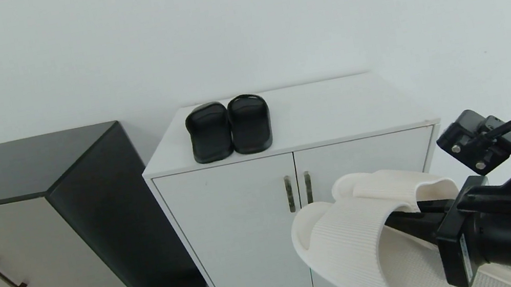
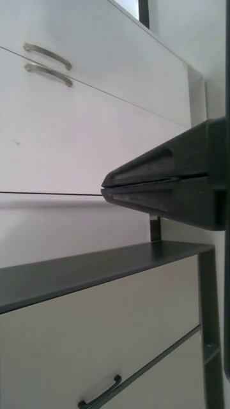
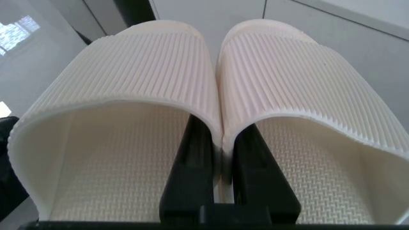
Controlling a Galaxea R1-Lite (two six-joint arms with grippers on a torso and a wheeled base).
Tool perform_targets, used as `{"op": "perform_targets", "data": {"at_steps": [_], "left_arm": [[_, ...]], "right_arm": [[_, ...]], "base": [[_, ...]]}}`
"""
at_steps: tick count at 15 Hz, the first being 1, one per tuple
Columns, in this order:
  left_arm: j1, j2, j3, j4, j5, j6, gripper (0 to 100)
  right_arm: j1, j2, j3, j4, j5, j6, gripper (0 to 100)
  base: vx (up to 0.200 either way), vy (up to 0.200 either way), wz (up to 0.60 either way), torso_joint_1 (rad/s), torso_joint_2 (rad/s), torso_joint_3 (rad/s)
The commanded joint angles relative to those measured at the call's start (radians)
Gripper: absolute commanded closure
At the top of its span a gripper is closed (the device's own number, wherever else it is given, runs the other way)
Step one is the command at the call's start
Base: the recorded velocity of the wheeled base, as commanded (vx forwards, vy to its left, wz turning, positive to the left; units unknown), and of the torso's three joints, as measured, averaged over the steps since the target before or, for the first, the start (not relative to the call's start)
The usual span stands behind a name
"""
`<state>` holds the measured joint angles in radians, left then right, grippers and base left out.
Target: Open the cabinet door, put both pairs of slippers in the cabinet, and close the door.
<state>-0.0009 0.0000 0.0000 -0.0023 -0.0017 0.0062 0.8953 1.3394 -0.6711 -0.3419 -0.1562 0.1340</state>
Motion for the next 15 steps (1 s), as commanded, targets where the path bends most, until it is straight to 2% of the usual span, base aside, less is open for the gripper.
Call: {"op": "perform_targets", "data": {"at_steps": [1,11,12,15], "left_arm": [[0.001,0.0,0.0,-0.001,0.0,0.0,100],[-0.001,0.0,0.0,-0.001,0.0,0.003,100],[-0.001,0.0,0.0,-0.001,0.0,0.003,0],[-0.001,0.0,0.0,-0.001,0.0,0.005,0]], "right_arm": [[0.001,0.006,0.001,-0.002,0.0,-0.001,100],[0.001,0.007,0.002,-0.002,0.001,-0.001,100],[0.001,0.007,0.002,-0.002,0.001,-0.001,100],[0.001,0.02,0.002,-0.002,0.001,0.001,100]], "base": [[0.0,0.0,0.0,-0.193,0.51,0.305],[0.0,0.0,0.0,-0.168,0.49,0.32],[0.0,0.0,0.0,-0.124,0.46,0.33],[0.0,0.0,0.0,-0.111,0.45,0.349]]}}
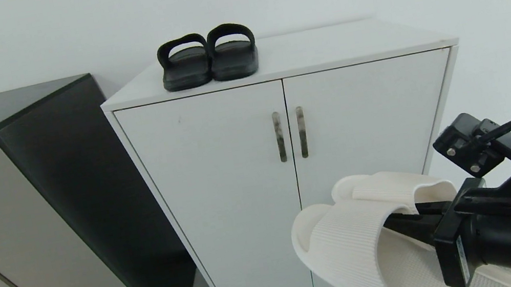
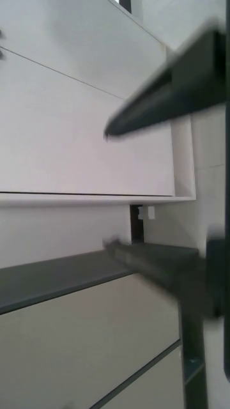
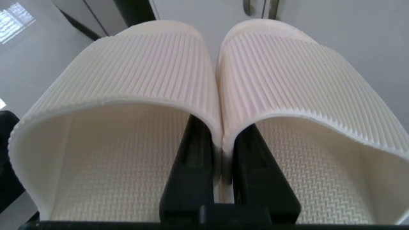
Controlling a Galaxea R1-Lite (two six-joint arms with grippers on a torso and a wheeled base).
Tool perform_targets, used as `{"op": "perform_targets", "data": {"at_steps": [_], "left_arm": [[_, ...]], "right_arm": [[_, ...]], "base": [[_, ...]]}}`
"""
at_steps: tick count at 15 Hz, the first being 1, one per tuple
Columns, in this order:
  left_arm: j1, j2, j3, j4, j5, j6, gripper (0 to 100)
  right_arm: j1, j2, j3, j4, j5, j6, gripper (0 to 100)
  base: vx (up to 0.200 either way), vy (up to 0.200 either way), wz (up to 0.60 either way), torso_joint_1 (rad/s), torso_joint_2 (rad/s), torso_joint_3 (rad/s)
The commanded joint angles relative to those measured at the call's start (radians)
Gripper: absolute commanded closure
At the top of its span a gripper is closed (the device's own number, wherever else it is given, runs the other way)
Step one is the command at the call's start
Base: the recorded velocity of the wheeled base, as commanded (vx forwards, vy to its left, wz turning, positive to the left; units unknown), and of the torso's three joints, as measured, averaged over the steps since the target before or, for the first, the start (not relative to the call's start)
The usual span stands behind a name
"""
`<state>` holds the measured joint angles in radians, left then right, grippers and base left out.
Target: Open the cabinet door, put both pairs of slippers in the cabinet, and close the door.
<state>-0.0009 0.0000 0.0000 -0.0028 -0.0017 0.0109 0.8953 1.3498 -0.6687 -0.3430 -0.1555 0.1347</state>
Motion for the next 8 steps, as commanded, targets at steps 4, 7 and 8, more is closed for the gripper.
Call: {"op": "perform_targets", "data": {"at_steps": [4,7,8], "left_arm": [[0.001,0.0,0.0,0.0,-0.001,0.009,0],[-0.001,0.009,0.0,0.001,-0.014,0.018,0],[-0.001,0.038,0.0,0.001,-0.014,0.037,0]], "right_arm": [[0.001,0.02,0.005,-0.002,0.001,-0.001,100],[0.002,0.02,0.005,-0.002,0.001,-0.001,100],[0.002,0.022,0.005,-0.002,0.001,-0.001,100]], "base": [[0.0,0.0,0.0,-0.068,0.45,0.375],[0.0,0.0,0.0,-0.022,0.36,0.326],[0.0,0.0,0.0,0.007,0.14,0.119]]}}
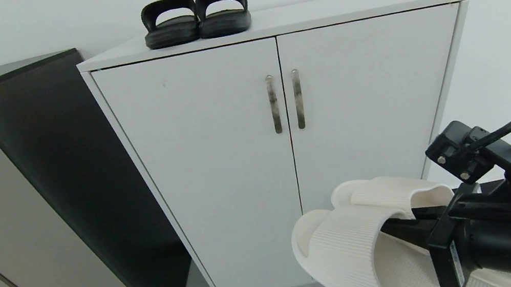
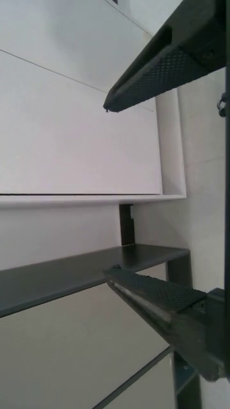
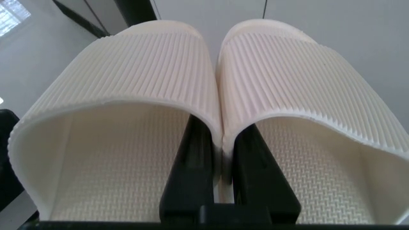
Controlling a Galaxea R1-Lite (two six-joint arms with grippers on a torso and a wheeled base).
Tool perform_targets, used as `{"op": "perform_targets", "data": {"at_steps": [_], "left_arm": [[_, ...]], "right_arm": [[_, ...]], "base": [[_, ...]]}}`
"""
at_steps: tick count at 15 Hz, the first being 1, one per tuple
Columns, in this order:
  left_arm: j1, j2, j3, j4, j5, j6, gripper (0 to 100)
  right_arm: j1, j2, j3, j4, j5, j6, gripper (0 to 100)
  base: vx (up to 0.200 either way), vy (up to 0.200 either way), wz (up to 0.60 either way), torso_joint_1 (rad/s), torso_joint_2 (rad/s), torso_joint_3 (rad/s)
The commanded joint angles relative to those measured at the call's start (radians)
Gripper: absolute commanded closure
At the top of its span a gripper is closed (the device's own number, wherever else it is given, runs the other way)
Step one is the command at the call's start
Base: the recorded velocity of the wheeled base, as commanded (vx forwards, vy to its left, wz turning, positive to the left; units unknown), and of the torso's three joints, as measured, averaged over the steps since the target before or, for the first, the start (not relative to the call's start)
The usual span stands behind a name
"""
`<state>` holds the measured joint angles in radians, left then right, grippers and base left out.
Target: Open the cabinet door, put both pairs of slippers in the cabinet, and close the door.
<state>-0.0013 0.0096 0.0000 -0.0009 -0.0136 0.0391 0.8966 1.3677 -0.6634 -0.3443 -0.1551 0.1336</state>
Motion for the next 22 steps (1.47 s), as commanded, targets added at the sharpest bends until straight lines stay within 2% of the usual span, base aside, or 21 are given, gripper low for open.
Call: {"op": "perform_targets", "data": {"at_steps": [1,2,3,4,6,7,8,9,11,12,13,15,16,17,18,20,21,22], "left_arm": [[0.0,0.076,0.0,-0.002,-0.003,0.022,0],[0.0,0.125,-0.026,-0.01,-0.006,0.045,0],[-0.002,0.199,-0.123,-0.008,-0.045,0.048,0],[-0.002,0.319,-0.209,-0.011,-0.12,0.048,0],[-0.002,0.503,-0.296,-0.013,-0.275,0.044,0],[-0.002,0.647,-0.356,-0.027,-0.444,0.047,0],[-0.013,0.724,-0.397,-0.05,-0.531,0.048,0],[-0.037,0.774,-0.433,-0.073,-0.572,0.048,0],[-0.186,0.935,-0.548,-0.133,-0.589,0.044,0],[-0.224,0.965,-0.571,-0.142,-0.589,0.042,0],[-0.322,1.021,-0.624,-0.146,-0.588,0.034,0],[-0.428,1.11,-0.71,-0.149,-0.583,-0.031,0],[-0.45,1.135,-0.735,-0.157,-0.583,-0.054,0],[-0.488,1.208,-0.785,-0.209,-0.577,-0.091,0],[-0.516,1.268,-0.821,-0.268,-0.575,-0.114,0],[-0.556,1.397,-0.902,-0.396,-0.574,-0.185,0],[-0.576,1.449,-0.95,-0.419,-0.565,-0.205,0],[-0.608,1.5,-1.003,-0.419,-0.546,-0.209,0]], "right_arm": [[0.001,-0.001,0.001,0.001,0.0,0.0,100],[0.001,-0.005,0.001,-0.001,0.002,0.0,100],[0.001,-0.007,0.002,0.001,0.002,0.0,100],[0.002,-0.004,0.007,-0.001,0.002,-0.002,100],[0.005,-0.001,0.008,0.001,0.002,-0.002,100],[0.005,-0.005,0.018,0.001,0.002,-0.002,100],[0.005,-0.007,0.024,0.001,0.0,-0.002,100],[0.005,-0.007,0.027,0.001,-0.001,-0.003,100],[0.005,-0.009,0.038,-0.015,-0.001,-0.045,100],[0.005,-0.007,0.039,-0.032,-0.003,-0.046,100],[0.002,-0.002,0.061,-0.081,-0.001,-0.048,100],[-0.002,0.013,0.082,-0.144,0.0,-0.046,100],[-0.007,0.013,0.084,-0.15,0.0,-0.048,100],[-0.007,0.013,0.094,-0.15,-0.001,-0.049,100],[-0.005,0.013,0.104,-0.15,0.0,-0.057,100],[-0.007,0.014,0.111,-0.15,0.0,-0.063,100],[-0.007,0.014,0.111,-0.15,0.0,-0.063,100],[-0.008,0.013,0.111,-0.15,-0.001,-0.065,100]], "base": [[0.0,0.0,0.0,-0.002,0.08,0.066],[0.0,0.0,0.0,0.0,0.0,0.0],[0.0,0.0,0.0,0.0,0.0,0.0],[0.0,0.0,0.0,0.0,0.0,0.0],[0.0,0.0,0.0,0.0,0.0,0.0],[0.0,0.0,0.0,0.0,0.0,0.0],[0.0,0.0,0.0,0.0,0.0,0.0],[0.0,0.0,0.0,0.0,0.0,0.0],[0.0,0.0,0.0,0.0,0.0,0.0],[0.0,0.0,0.0,0.0,0.0,0.0],[0.0,0.0,0.0,0.0,0.0,0.0],[0.0,0.0,0.0,0.0,0.0,0.0],[0.0,0.0,0.0,0.0,0.0,0.0],[0.0,0.0,0.0,0.0,0.0,0.0],[0.0,0.0,0.0,0.0,0.0,0.0],[0.0,0.0,0.0,0.0,0.0,0.0],[0.0,0.0,0.0,0.0,0.0,0.0],[0.0,0.0,0.0,0.0,0.0,0.0]]}}
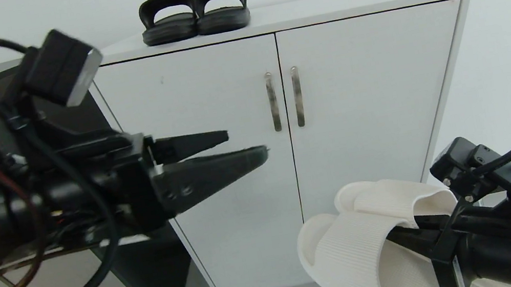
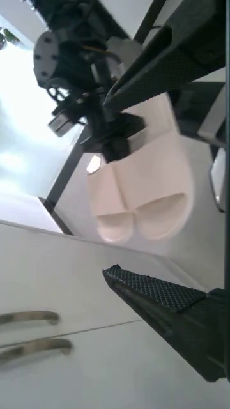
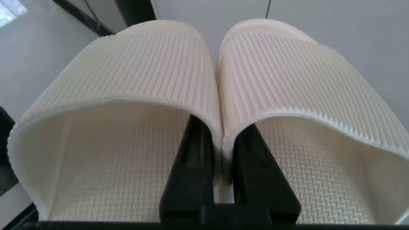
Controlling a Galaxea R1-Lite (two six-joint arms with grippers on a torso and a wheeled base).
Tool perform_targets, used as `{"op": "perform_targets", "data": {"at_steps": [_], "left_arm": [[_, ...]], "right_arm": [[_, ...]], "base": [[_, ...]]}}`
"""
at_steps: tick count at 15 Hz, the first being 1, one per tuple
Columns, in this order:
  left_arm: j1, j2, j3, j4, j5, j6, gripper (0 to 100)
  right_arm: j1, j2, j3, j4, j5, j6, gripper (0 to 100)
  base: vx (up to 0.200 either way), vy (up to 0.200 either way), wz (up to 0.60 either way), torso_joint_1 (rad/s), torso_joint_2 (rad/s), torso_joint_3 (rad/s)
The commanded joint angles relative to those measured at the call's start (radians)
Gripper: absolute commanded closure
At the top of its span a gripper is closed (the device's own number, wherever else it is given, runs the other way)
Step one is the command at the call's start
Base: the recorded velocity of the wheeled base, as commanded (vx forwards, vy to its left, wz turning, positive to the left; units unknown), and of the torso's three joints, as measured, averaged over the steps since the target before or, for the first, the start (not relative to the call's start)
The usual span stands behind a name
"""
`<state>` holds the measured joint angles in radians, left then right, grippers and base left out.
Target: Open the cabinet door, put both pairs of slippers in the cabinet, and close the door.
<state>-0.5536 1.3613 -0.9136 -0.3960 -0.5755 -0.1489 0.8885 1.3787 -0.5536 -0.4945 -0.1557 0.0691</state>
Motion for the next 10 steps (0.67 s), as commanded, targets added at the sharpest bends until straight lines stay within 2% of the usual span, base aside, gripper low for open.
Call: {"op": "perform_targets", "data": {"at_steps": [1,3,4,5,7,8,10], "left_arm": [[-0.094,0.185,-0.129,-0.024,0.037,-0.021,0],[-0.17,0.257,-0.212,-0.024,0.082,-0.023,0],[-0.184,0.295,-0.258,-0.023,0.083,-0.023,0],[-0.184,0.331,-0.312,-0.023,0.082,-0.032,0],[-0.178,0.368,-0.38,-0.024,0.071,-0.087,0],[-0.163,0.391,-0.415,-0.023,0.051,-0.101,0],[-0.154,0.409,-0.43,-0.021,0.049,-0.106,0]], "right_arm": [[0.0,0.002,0.0,-0.001,-0.001,0.0,100],[-0.002,0.003,0.001,0.001,0.001,0.0,100],[-0.003,0.003,0.001,-0.001,0.001,0.0,100],[-0.003,-0.003,0.001,0.001,-0.001,-0.002,100],[0.0,-0.018,0.004,0.001,-0.001,-0.026,100],[0.0,-0.023,0.006,-0.001,0.001,-0.031,100],[-0.002,-0.021,0.008,-0.001,0.001,-0.031,100]], "base": [[0.0,0.0,0.0,0.0,0.0,0.0],[0.0,0.0,0.0,0.0,0.0,0.0],[0.0,0.0,0.0,0.0,0.0,0.0],[0.0,0.0,0.0,0.0,0.0,0.0],[0.0,0.0,0.0,0.0,0.0,0.0],[0.0,0.0,0.0,0.0,0.0,0.0],[0.0,0.0,0.0,0.0,0.0,0.0]]}}
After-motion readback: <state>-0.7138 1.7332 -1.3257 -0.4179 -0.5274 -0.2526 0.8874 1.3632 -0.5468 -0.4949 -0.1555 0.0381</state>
